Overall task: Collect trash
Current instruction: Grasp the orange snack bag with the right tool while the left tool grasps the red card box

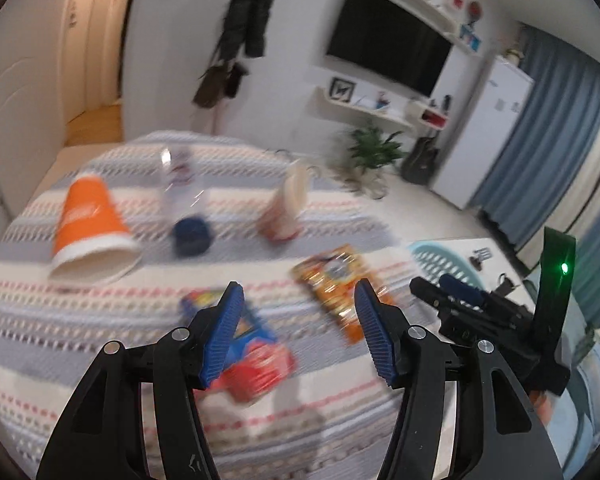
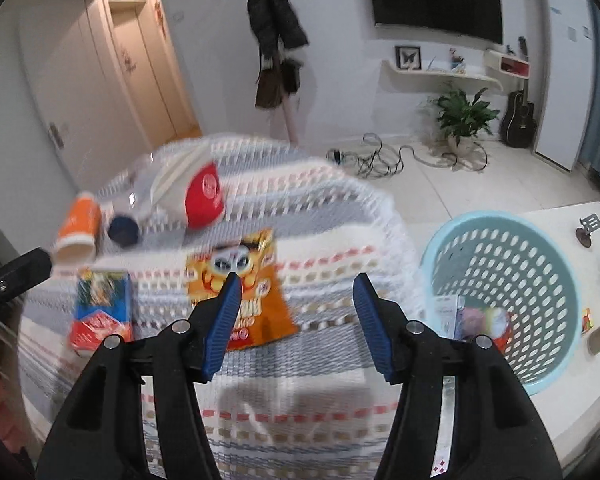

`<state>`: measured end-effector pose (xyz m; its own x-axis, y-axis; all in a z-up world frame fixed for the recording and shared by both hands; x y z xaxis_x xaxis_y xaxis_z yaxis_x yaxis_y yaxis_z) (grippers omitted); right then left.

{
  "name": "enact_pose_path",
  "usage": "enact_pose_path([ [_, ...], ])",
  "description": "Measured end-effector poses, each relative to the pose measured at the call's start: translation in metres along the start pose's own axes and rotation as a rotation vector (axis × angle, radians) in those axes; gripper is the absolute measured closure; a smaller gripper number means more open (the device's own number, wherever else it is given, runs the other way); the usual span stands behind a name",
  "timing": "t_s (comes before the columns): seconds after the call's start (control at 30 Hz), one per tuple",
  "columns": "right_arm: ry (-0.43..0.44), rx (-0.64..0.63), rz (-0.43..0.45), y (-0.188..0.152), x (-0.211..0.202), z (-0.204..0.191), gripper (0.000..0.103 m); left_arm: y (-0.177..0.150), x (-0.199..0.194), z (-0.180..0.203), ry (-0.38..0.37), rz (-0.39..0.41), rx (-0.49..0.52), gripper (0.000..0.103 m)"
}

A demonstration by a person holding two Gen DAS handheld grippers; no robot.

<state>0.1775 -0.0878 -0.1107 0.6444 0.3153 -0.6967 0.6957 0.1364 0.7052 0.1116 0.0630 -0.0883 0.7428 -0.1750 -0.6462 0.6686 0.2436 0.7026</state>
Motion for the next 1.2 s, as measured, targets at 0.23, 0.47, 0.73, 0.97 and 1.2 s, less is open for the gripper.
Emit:
enact_pose_path([
  [0.23,0.032,-0.019,-0.090,-0.015,0.034,-0.018,0.046,-0.035,0.014,-0.025,0.039,-0.063,0.054,0.036],
  [0.47,0.030,-0.077,-0.122,-0.019,0.045,-0.037,0.030,-0.051,0.021,-0.030,0.092,-0.083,0.143,0.034],
  [0.73,-0.012,-0.134,-0.151,-0.022,0.054,-0.048,0.030,-0.050,0.021,-0.050,0.181,-0.091,0.135,0.037],
  [0.97,-0.007,-0.102,-0.142,-0.018,0.054,-0.043,0.029,-0.033,0.012,-0.056,0.117,-0.076,0.089,0.035],
  [1.2,0.007,-0.094,-0.140,-0.014,0.053,-0.039,0.030,-0.016,0.050,-0.030,0.175,-0.177,0.169,0.021],
])
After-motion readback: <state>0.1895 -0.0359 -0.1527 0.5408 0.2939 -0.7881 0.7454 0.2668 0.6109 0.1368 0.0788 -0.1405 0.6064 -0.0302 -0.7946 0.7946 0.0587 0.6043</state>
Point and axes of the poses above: each gripper's, at about its wrist camera, not at the fingertips, and x roughly the way its jaws point, z to its right, y to its top, the point moved 7 cm from there along x, roughly the way its jaws point, and after that the axes turned 2 degrees about -x, right-handed, at the moved point
